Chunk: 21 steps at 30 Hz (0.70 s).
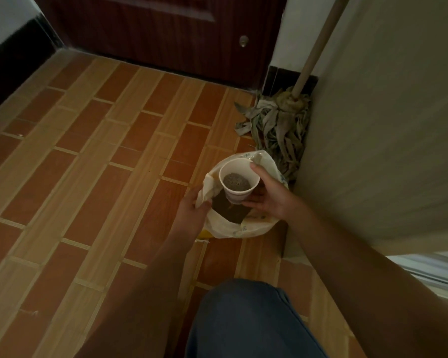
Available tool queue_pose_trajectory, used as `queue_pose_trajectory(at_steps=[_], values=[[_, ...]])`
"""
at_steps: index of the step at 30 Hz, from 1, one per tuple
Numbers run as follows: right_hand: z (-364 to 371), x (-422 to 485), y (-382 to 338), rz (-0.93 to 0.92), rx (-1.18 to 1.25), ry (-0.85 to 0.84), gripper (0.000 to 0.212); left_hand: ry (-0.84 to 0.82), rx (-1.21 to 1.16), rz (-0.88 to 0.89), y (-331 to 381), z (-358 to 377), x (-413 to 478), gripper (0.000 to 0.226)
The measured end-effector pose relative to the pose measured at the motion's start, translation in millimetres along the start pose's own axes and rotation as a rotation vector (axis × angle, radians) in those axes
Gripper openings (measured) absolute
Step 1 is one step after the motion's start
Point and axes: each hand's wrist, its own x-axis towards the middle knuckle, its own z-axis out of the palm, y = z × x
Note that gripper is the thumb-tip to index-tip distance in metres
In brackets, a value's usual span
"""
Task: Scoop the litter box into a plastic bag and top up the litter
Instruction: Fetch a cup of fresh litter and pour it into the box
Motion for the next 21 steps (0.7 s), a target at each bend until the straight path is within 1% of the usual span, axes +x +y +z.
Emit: queue_pose_trajectory(at_steps=[2,5,6,9,10,13,17,19,21], values=[[1.2,-1.7,0.6,-0.009,-0.017,-0.009,0.039,-0.006,-0.005,-0.015,-0.1,0.7,1.7,0.044],[3.0,-3.4,-0.8,-0.031,-0.062,0.022,0.039,-0.005,-0.002,-0.022,0.2,0.9,2.4,0.044],[3.8,-4.8,-2.6,-0.045,-0.070,0.030,0.037,-0.012,0.008,-0.018,1.0,0.3,2.3,0.044],[7.7,-10.1,-10.8,-0.087,-0.058,0.024,0.018,-0.025,0.061,-0.028,1.2,-3.2,3.1,0.041],[9.3,-11.8,-14.4,-0.101,-0.052,0.023,0.017,-0.024,0.089,-0.028,0.7,-4.9,3.9,0.041],[15.2,-15.2,-26.3,-0.132,-0.058,0.026,0.023,-0.040,0.224,-0.001,2.8,-11.4,5.2,0.043],[32.8,-21.3,-43.5,-0.190,-0.144,0.013,0.036,-0.085,0.424,0.039,12.8,-32.0,1.2,0.044],[46.8,-22.9,-51.9,-0.217,-0.179,0.006,0.037,-0.067,0.549,0.084,17.3,-51.8,-2.2,0.043],[66.5,-24.2,-58.9,-0.232,-0.208,-0.001,0.040,-0.022,0.722,0.136,22.4,-78.5,-6.8,0.043]])
